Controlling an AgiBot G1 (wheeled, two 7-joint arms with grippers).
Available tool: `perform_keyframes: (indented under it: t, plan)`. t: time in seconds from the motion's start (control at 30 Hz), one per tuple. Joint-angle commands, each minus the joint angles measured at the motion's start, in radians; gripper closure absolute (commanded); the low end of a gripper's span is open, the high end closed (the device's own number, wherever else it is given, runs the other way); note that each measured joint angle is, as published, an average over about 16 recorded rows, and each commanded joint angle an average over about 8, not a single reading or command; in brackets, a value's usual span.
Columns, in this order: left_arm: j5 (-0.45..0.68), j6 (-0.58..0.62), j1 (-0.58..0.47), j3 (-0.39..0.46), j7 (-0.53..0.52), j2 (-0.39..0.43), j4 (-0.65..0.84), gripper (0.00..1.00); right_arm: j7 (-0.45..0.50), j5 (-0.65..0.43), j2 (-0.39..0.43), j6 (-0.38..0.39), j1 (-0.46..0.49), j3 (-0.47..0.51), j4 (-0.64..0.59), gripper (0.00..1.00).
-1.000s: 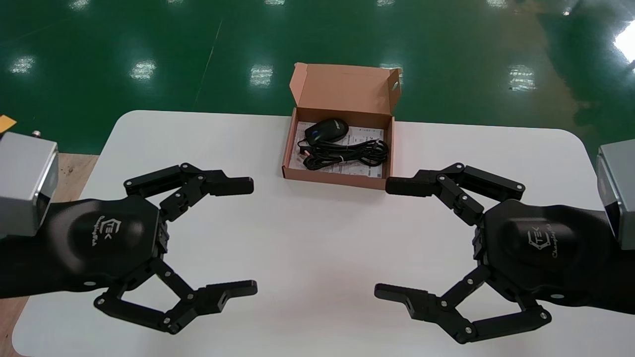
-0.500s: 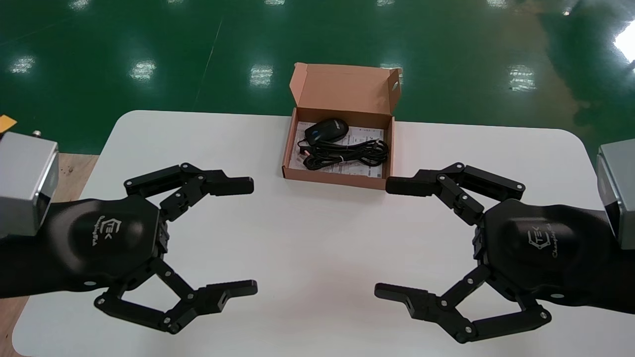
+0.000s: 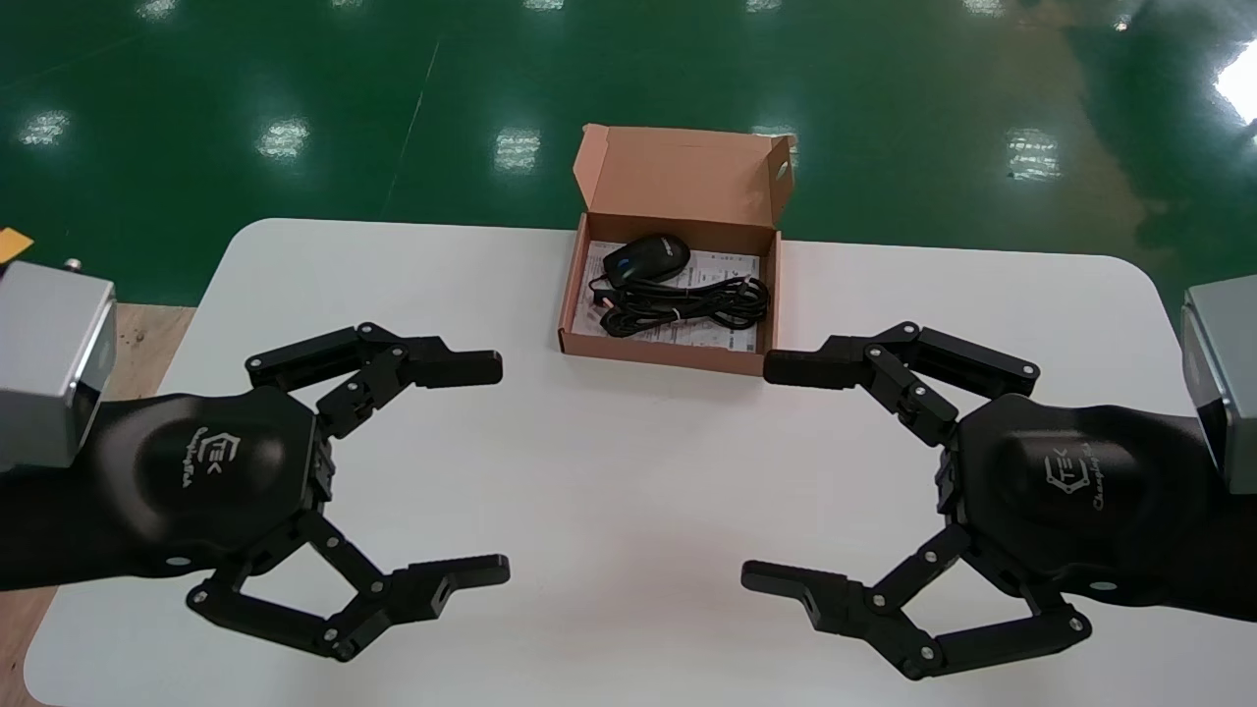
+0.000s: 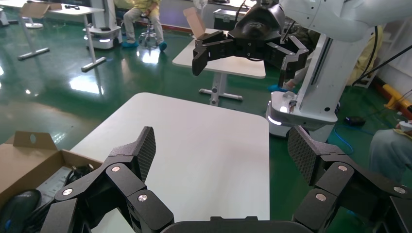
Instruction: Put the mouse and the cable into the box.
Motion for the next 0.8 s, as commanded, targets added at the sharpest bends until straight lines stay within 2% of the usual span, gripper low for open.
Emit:
perform_keyframes:
  t: [0.03,0.8]
  plan:
    - [0.0,0.0,0.0,0.0,0.0,0.0,0.0,0.0,0.0,0.0,0.0,0.0,0.0,0.0,0.0,0.0]
    - [0.0,0.0,0.0,0.0,0.0,0.0,0.0,0.0,0.0,0.0,0.0,0.0,0.0,0.0,0.0,0.0]
